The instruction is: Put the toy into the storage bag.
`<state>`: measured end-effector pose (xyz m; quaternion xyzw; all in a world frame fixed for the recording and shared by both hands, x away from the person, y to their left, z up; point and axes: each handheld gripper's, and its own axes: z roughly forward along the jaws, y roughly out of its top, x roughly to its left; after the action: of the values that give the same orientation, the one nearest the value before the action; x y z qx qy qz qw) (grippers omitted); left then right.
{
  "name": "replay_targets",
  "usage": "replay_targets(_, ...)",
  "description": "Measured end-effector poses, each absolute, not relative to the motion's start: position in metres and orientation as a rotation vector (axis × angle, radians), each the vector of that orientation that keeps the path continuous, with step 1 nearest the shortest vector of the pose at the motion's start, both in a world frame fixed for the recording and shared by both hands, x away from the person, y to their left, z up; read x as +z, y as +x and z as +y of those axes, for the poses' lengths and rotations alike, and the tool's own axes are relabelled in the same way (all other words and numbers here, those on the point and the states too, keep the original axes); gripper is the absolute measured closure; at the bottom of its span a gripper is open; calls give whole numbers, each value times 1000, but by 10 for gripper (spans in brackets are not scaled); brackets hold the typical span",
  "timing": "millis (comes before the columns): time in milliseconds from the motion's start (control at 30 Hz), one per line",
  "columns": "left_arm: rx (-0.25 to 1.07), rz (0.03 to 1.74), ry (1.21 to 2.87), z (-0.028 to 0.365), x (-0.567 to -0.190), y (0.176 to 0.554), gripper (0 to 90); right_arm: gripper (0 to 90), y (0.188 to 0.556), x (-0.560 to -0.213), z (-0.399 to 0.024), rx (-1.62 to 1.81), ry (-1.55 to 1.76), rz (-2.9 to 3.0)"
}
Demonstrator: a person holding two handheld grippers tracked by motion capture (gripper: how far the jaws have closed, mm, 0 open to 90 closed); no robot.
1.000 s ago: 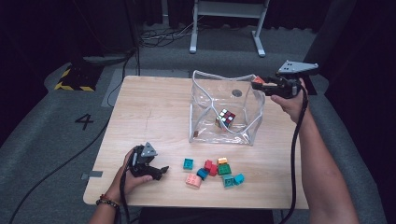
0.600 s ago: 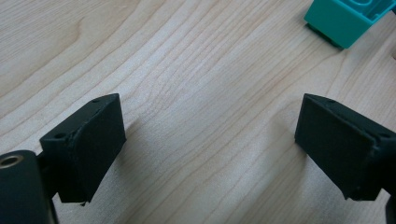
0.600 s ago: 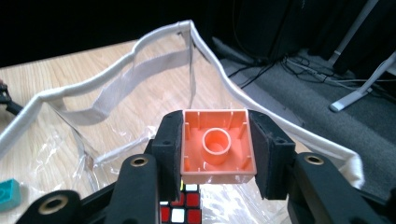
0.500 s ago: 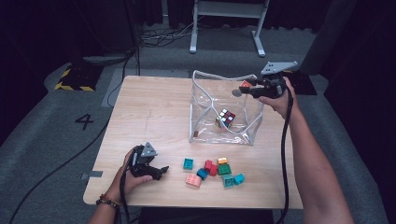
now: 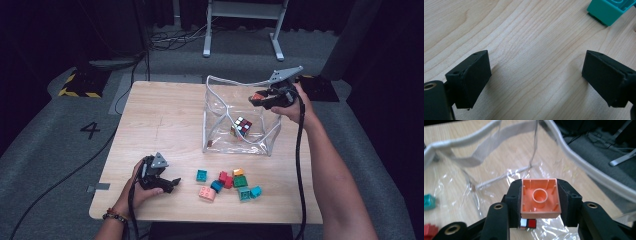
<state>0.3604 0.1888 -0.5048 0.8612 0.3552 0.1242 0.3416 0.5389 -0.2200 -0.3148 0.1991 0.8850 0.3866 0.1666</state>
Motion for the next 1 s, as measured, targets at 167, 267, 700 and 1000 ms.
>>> replay_targets(167,320,925,2240,189,-505,360,87,591,541,-320,-223,919,530,2625)
replay_targets(267,322,927,2242,189,-505,360,86,591,541,-321,-227,790,513,2656)
replay_targets(700,321,928,2242,189,-505,360,86,590,538,-325,-242,567,488,2727)
replay_targets(1000,324,923,2241,189,-505,360,86,558,535,-324,-239,559,465,2729)
